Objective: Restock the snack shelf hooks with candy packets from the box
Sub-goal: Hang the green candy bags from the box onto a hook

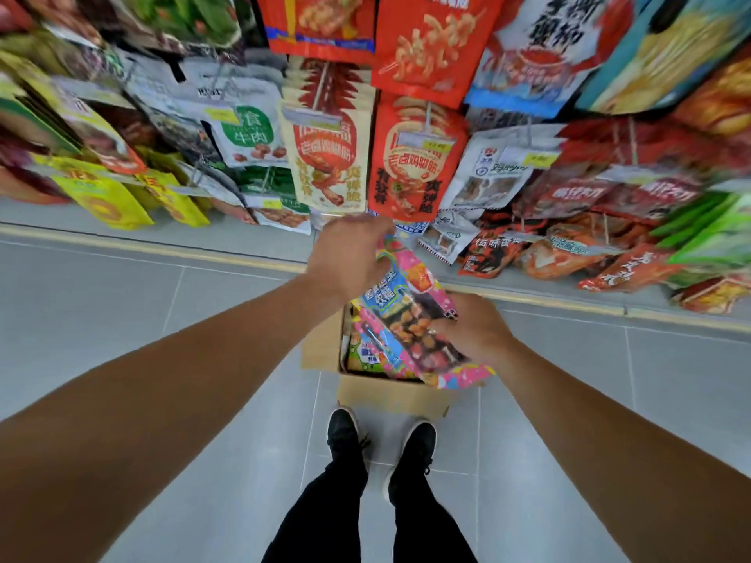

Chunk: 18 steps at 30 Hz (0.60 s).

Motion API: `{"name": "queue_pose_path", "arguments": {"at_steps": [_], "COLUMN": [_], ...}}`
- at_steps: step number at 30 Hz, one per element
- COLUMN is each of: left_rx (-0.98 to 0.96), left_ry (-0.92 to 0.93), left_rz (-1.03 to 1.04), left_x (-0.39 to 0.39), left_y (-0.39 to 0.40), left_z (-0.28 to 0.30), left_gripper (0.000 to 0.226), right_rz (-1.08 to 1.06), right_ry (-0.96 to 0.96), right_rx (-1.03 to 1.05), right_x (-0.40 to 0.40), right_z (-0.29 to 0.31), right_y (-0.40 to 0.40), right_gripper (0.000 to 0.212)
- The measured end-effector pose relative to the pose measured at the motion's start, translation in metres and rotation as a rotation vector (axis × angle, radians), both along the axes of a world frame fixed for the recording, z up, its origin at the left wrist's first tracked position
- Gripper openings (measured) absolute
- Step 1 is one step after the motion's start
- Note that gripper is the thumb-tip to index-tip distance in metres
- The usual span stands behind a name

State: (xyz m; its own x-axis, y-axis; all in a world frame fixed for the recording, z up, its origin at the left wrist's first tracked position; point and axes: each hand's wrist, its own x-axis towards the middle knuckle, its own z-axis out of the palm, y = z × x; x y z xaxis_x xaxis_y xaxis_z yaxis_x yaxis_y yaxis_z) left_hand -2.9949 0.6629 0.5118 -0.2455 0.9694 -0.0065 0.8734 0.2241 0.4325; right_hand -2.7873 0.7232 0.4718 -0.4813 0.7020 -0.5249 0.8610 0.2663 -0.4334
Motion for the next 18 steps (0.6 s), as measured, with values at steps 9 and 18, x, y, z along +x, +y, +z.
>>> {"name": "queue_pose_path", "arguments": {"at_steps": [9, 18], "left_rx": [0.090, 0.193], "left_ry": [-0.859, -1.190], "left_rz": [0.514, 0.253], "left_x": [0.051, 0.169], "left_y": [0.003, 0.008], "left_z": [0.054, 0.144], "left_gripper": [0.048, 0.005], "right_rz": [-0.583, -0.597], "right_ry": [0.507, 0.862], "right_rx": [-0.222, -0.406], "right_x": [0.064, 0.157], "right_z": [0.086, 0.193], "right_y": [0.022, 0.048], "right_gripper": [0.028, 0.029]}}
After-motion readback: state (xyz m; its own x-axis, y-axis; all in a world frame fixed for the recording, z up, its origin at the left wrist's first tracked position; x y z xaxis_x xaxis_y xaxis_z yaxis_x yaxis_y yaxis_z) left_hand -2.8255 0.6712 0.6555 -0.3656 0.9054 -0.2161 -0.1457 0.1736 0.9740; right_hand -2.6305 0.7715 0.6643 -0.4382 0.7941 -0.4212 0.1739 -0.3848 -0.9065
